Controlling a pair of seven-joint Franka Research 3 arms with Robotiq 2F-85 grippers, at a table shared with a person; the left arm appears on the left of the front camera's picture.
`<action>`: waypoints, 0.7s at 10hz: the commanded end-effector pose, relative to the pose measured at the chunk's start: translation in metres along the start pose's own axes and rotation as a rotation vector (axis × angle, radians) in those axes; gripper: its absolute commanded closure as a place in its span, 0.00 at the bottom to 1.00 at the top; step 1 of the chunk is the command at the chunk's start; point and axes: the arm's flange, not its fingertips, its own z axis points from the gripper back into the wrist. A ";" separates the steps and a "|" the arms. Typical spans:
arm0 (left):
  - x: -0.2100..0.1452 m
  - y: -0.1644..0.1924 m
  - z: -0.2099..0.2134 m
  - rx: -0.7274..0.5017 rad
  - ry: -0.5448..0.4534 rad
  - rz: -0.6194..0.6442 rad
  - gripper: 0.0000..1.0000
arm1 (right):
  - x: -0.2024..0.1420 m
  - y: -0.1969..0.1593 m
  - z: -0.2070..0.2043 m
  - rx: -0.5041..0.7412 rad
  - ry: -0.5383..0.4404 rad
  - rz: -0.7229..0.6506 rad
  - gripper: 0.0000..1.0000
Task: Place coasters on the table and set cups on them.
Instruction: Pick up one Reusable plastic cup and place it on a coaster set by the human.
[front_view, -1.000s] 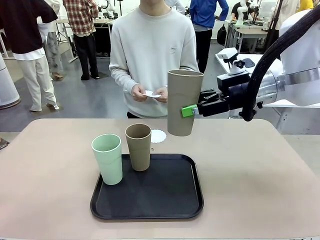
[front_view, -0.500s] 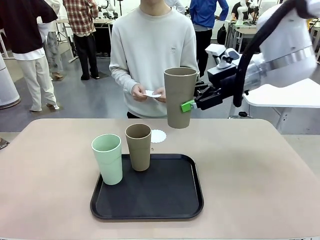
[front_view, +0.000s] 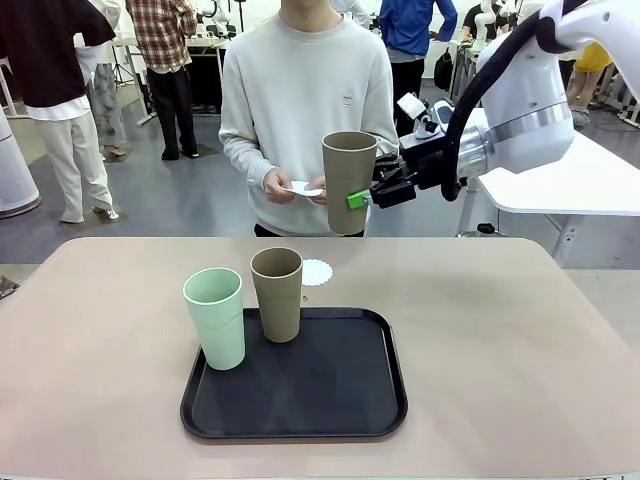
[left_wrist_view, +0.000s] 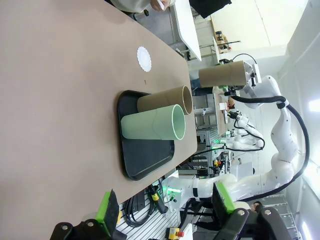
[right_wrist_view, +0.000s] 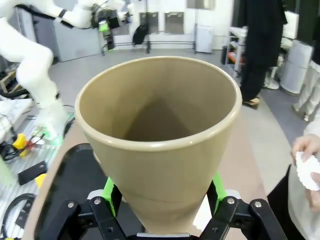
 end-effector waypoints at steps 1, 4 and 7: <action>0.000 0.001 0.000 -0.013 -0.002 -0.018 0.00 | -0.005 -0.004 -0.018 -0.072 -0.058 0.016 0.18; 0.000 0.001 0.000 -0.013 -0.002 -0.018 0.00 | -0.003 -0.004 -0.004 -0.039 -0.019 -0.005 0.18; 0.000 0.001 0.000 -0.013 -0.002 -0.018 0.00 | -0.006 -0.004 -0.008 -0.051 -0.027 -0.012 0.18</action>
